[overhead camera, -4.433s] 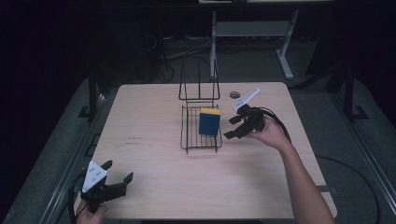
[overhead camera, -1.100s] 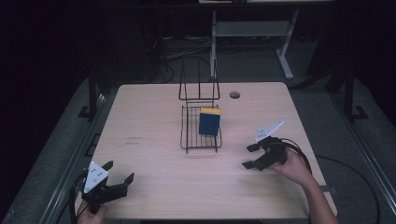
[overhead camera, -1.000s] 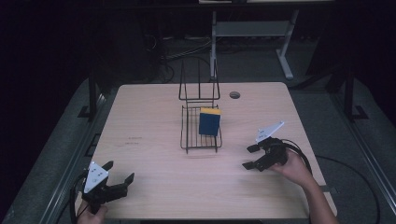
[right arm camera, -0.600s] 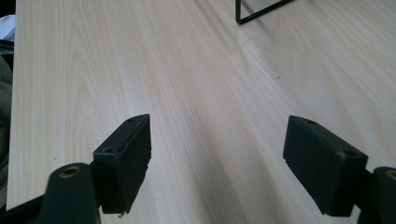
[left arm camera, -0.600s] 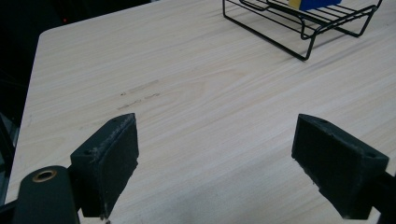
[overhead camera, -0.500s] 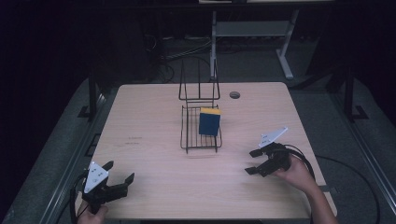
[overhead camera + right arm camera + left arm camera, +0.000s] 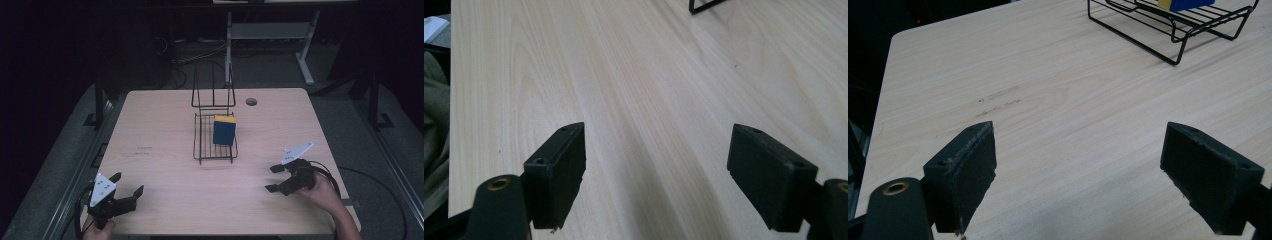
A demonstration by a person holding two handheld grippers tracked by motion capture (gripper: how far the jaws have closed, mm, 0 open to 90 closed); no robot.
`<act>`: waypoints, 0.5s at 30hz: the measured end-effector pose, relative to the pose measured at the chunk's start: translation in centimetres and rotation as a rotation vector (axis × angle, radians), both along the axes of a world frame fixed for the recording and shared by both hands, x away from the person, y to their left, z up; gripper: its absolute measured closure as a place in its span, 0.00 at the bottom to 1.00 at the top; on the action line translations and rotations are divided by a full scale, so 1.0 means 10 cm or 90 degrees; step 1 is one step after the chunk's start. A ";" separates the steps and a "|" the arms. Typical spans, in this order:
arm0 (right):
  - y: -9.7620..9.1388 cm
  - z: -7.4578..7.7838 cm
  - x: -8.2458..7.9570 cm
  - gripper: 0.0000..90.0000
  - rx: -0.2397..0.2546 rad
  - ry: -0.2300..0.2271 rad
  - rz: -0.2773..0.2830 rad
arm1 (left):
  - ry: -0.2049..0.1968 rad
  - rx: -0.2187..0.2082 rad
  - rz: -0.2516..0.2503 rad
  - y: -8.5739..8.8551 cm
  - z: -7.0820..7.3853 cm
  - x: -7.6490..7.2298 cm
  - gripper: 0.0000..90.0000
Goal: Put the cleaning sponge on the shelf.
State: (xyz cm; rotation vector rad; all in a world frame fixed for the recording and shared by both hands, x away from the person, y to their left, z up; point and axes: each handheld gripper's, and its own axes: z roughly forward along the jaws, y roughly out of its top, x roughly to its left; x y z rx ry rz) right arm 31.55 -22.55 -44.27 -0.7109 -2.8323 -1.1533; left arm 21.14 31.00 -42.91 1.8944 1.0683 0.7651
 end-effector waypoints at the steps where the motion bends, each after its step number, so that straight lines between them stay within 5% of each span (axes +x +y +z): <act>1: -0.01 -0.01 -0.01 0.25 -0.001 0.000 -0.001 | 0.000 0.000 0.000 0.00 0.00 0.00 0.16; 15: -0.09 -0.10 -0.14 0.25 0.001 0.011 -0.011 | 0.000 -0.001 0.002 -0.01 0.00 0.00 0.16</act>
